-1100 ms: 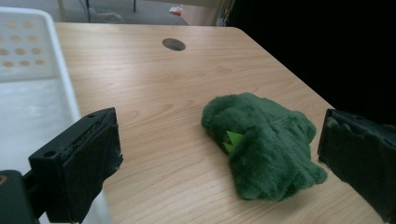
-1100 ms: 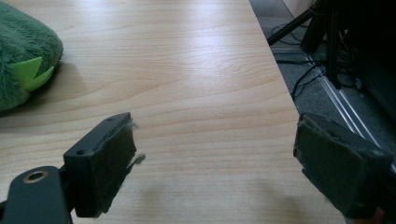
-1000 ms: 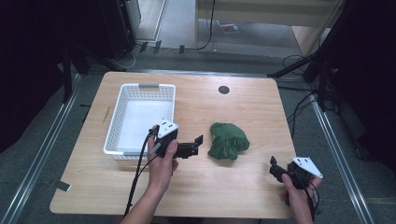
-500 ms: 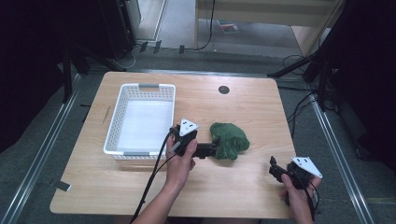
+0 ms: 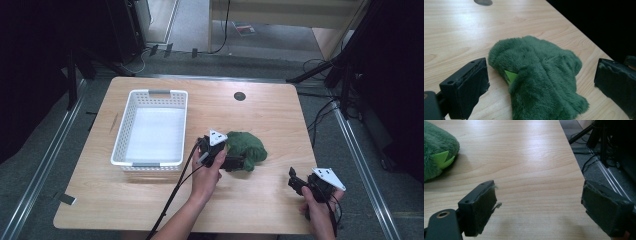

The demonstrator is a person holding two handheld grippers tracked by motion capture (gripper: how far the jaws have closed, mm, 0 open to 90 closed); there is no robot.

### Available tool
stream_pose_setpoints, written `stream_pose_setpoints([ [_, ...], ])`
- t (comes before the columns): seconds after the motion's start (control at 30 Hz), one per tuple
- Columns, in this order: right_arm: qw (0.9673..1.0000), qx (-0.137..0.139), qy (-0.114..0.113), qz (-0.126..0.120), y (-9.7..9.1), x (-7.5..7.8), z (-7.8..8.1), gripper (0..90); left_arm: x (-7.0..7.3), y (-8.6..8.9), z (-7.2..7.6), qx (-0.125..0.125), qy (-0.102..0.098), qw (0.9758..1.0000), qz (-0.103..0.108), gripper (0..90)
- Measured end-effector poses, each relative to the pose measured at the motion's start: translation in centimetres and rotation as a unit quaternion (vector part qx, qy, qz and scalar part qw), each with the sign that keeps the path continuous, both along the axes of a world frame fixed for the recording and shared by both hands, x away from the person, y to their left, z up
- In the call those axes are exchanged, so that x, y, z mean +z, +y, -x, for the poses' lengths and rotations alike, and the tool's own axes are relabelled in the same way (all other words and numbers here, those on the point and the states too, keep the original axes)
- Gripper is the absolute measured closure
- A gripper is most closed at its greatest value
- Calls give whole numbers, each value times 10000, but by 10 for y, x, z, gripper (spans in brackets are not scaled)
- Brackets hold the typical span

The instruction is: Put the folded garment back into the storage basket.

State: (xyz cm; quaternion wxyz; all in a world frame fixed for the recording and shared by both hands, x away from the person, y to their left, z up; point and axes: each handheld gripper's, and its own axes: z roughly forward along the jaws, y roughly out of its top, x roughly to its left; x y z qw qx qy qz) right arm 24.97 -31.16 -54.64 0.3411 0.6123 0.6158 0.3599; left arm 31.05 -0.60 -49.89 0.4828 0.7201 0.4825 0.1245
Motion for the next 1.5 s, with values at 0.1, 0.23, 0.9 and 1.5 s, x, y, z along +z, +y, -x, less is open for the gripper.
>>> stream_pose_setpoints([
  [0.1,10000,13,-6,8,0,0,0,128,-4,-5,-2,-72,44,10000,-9,0],
  [0.23,10000,22,-1,5,0,0,0,128,-10,-14,-7,-23,115,9999,-64,0],
  [0.9,10000,-36,23,-31,-1,0,-1,128,-34,-53,-11,343,169,9979,-521,0],
  [1.5,10000,-47,45,-19,-1,0,-1,128,-50,-61,-16,433,280,9933,-1035,9],
])
